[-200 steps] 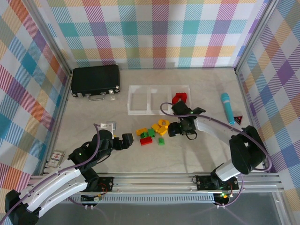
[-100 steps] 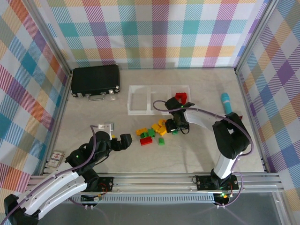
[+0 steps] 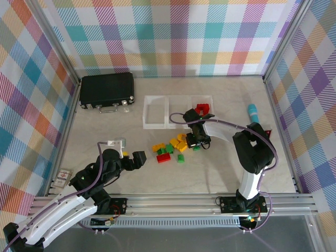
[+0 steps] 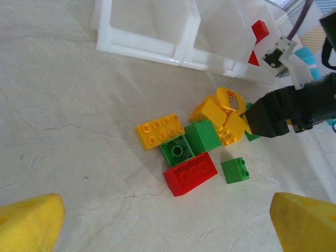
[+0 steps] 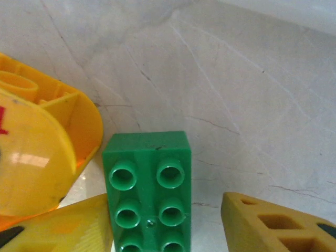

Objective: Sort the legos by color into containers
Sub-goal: Pick up the lego from the center of the table.

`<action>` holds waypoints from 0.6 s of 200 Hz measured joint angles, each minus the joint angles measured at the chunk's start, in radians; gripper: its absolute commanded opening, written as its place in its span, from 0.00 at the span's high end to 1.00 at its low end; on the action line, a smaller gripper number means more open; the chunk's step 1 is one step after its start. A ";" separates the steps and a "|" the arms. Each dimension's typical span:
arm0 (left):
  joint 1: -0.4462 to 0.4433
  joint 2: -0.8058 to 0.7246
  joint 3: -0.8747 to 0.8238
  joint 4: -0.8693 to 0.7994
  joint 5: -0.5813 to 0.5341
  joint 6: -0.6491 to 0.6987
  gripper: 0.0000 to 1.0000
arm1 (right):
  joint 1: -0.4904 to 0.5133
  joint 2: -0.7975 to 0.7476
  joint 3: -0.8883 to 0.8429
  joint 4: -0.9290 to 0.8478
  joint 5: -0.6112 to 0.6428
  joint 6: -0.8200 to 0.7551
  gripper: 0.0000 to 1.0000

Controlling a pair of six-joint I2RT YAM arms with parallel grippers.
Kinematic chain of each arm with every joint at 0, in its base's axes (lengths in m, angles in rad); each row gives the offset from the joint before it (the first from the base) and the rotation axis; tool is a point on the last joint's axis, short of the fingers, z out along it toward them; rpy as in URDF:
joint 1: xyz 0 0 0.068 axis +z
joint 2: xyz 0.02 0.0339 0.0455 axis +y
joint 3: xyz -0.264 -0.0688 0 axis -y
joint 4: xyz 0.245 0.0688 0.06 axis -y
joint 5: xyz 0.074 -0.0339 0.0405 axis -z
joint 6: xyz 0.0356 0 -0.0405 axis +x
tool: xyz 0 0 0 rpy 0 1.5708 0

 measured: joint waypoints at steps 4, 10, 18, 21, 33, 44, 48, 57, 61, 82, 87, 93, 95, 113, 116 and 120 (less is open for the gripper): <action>0.000 0.000 0.000 0.001 0.006 0.002 0.00 | 0.000 0.002 0.000 0.000 0.002 0.000 0.49; 0.000 0.000 0.000 0.002 0.015 0.006 0.00 | 0.000 0.004 0.000 0.000 0.003 0.001 0.52; 0.000 0.000 0.000 0.002 0.026 0.013 0.00 | 0.000 0.005 0.000 0.000 0.003 0.001 0.54; 0.000 0.000 0.000 0.002 0.029 0.014 0.00 | 0.000 0.005 0.000 0.000 0.004 0.000 0.55; 0.000 0.000 0.000 0.002 0.037 0.019 0.00 | 0.000 0.005 0.000 0.002 0.005 0.000 0.59; 0.000 0.000 0.000 0.002 0.042 0.020 0.00 | 0.000 0.005 0.000 0.000 0.008 0.001 0.62; 0.000 0.000 0.000 0.002 0.044 0.020 0.00 | 0.000 0.005 0.000 0.000 0.008 -0.001 0.63; 0.000 0.000 0.000 0.002 0.048 0.020 0.00 | 0.000 0.005 0.002 -0.002 0.010 0.001 0.66; 0.000 0.000 0.000 0.002 0.048 0.021 0.00 | 0.000 0.005 0.003 -0.003 0.010 0.000 0.66; 0.000 0.000 0.000 0.002 0.050 0.023 0.00 | 0.000 0.001 0.012 -0.012 0.010 0.001 0.68; 0.000 0.000 0.000 0.002 0.050 0.023 0.00 | 0.000 -0.002 0.014 -0.018 0.010 0.002 0.68; 0.000 0.000 0.000 0.002 0.050 0.023 0.00 | 0.001 -0.011 0.018 -0.026 0.010 0.002 0.69; 0.000 0.000 0.000 0.002 0.050 0.023 0.00 | 0.001 -0.014 0.020 -0.028 0.010 0.002 0.68; 0.000 0.002 0.000 0.002 0.050 0.023 0.00 | 0.001 -0.060 0.052 -0.061 0.010 0.001 0.69; 0.000 0.003 0.000 0.003 0.050 0.023 0.00 | 0.001 -0.068 0.061 -0.068 0.010 0.001 0.69; 0.000 0.004 0.000 0.003 0.050 0.023 0.00 | 0.001 -0.079 0.075 -0.074 0.010 0.001 0.69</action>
